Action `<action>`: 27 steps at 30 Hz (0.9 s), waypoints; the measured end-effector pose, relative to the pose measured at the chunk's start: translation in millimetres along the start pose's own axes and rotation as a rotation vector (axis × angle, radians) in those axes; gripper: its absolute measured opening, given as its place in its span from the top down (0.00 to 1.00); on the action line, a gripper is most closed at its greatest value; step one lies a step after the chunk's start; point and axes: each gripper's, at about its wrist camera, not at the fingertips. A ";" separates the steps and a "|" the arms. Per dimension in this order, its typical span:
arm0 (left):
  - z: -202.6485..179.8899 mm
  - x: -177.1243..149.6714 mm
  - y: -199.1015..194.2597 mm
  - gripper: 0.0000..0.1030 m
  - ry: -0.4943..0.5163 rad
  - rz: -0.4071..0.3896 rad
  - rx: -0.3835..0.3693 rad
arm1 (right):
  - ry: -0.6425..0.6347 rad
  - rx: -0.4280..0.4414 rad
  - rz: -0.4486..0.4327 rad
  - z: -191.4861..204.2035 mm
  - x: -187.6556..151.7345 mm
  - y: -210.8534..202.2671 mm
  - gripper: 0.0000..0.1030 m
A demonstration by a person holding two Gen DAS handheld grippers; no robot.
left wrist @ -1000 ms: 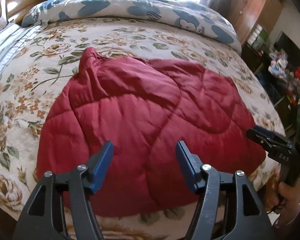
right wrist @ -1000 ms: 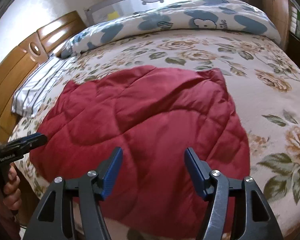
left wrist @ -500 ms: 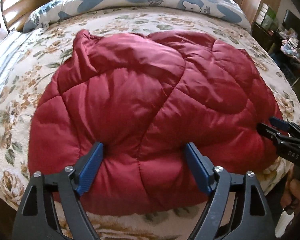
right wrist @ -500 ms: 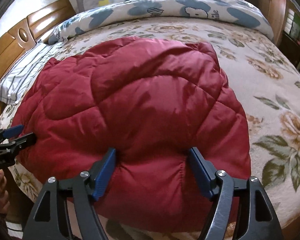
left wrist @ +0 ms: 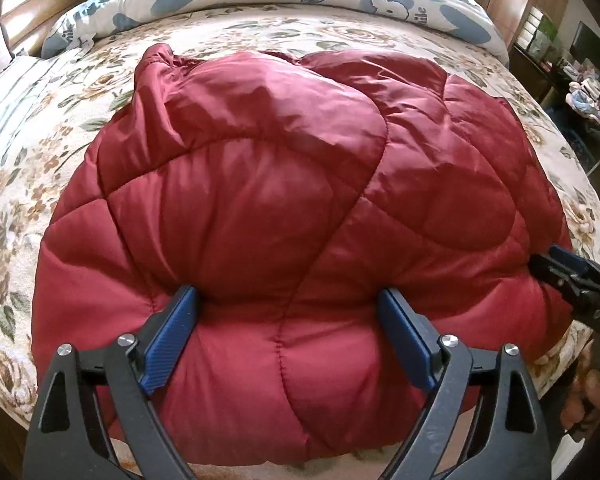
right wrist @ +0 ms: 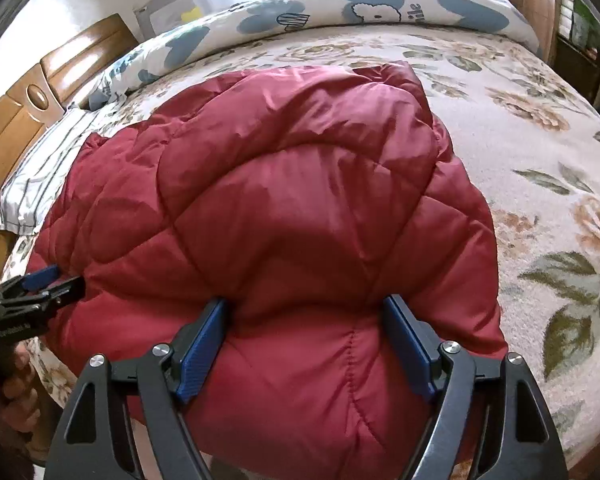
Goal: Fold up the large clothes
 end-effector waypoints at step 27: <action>-10.8 33.3 -1.2 0.11 0.013 0.005 0.097 | -0.070 -0.034 -0.009 10.7 28.8 21.8 0.25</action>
Point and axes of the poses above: each gripper's, at about its wrist camera, not at the fingertips, and y roughly the way its jaws point, z to its left, x to its top, and after that the axes turned 15 degrees about x, right-handed
